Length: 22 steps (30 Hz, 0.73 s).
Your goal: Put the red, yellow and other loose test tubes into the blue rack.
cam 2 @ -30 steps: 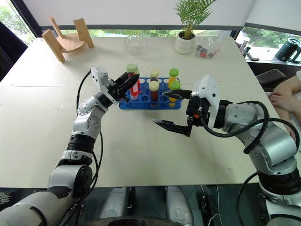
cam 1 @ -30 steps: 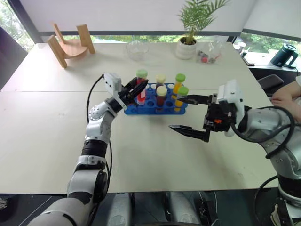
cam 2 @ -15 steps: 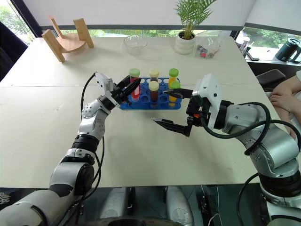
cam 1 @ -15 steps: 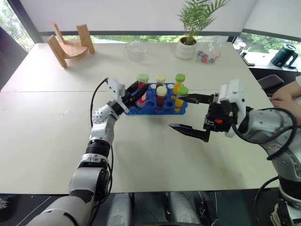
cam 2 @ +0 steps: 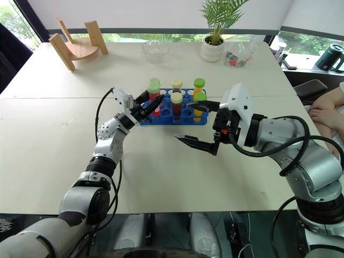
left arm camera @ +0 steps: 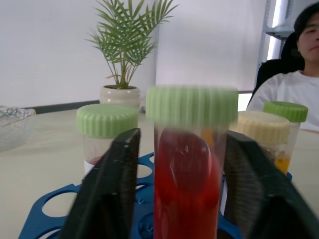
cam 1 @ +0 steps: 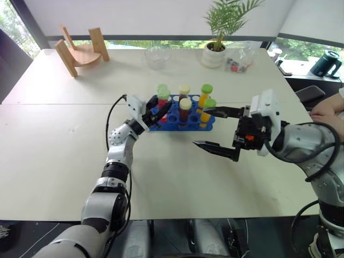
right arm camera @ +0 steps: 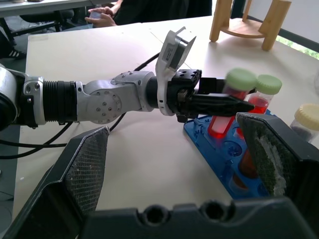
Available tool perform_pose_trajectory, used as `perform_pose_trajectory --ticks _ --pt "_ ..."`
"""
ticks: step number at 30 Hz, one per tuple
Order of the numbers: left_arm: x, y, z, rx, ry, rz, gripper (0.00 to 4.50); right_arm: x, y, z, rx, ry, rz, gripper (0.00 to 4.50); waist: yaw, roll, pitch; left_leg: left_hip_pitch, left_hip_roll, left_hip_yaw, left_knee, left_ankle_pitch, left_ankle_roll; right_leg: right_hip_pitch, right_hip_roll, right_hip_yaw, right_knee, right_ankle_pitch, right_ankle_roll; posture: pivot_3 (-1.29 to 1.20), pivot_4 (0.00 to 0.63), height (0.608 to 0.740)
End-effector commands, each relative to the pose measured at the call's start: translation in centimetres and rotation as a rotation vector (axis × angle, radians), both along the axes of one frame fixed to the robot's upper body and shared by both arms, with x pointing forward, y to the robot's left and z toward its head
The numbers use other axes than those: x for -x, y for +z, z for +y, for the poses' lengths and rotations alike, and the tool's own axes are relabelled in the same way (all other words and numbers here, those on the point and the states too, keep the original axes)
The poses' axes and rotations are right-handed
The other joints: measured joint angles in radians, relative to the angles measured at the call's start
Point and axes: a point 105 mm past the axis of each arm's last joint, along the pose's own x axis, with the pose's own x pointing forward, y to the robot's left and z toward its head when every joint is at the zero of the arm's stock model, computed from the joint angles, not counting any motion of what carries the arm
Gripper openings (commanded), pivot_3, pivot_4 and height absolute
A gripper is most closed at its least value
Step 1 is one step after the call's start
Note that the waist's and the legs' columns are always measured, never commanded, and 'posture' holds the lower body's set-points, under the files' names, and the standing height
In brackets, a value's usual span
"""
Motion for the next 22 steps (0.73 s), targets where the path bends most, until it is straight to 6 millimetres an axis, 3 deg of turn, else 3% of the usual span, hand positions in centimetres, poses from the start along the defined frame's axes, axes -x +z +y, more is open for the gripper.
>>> perform_pose_trajectory --ticks 1,4,8,15,19,22 --pt "0.8 1.7 1.0 -0.048 -0.011 -0.079 4.40 0.4 0.6 -0.2 0.006 0.005 -0.034 4.50 -0.001 0.000 0.000 0.000 0.000 0.000 0.000 0.000 0.000 0.000 0.000 0.000 0.000 0.000 0.000 0.00 0.150 0.740" --pt "1.2 3.2 2.7 -0.120 0.006 -0.069 4.46 0.3 0.4 -0.6 0.011 -0.009 -0.028 4.50 -0.001 0.000 0.000 0.000 0.001 -0.001 -0.001 0.000 0.000 0.000 0.001 0.000 0.000 0.000 0.000 0.00 0.150 0.740" --pt "4.8 5.1 5.8 -0.284 -0.095 -0.006 4.46 0.0 -0.1 -1.9 0.016 -0.067 -0.002 4.50 -0.005 0.000 0.000 0.000 0.001 0.000 -0.001 0.000 0.000 0.000 0.001 0.000 0.000 0.000 0.000 0.00 0.150 0.740" --pt "11.7 5.0 9.3 -0.451 -0.209 0.239 4.46 -1.1 -1.0 -5.5 0.066 -0.195 0.031 4.50 0.000 0.000 0.000 0.001 0.002 0.001 -0.003 0.000 0.000 0.001 -0.001 0.000 -0.003 0.000 -0.001 0.00 0.150 0.740" --pt "13.8 4.5 10.0 -0.504 -0.209 0.310 4.46 -1.5 -1.3 -6.6 0.090 -0.212 0.049 4.50 0.000 0.001 0.000 0.001 0.002 0.001 -0.002 0.000 0.000 0.002 -0.001 0.000 -0.006 -0.002 -0.004 0.00 0.150 0.740" --pt "14.3 4.6 10.3 -0.484 -0.201 0.332 4.46 -1.8 -1.3 -6.7 0.093 -0.207 0.047 4.50 0.001 0.001 0.000 0.001 0.002 0.002 -0.002 0.000 0.000 0.002 -0.001 0.000 -0.007 -0.002 -0.004 0.00 0.150 0.740"
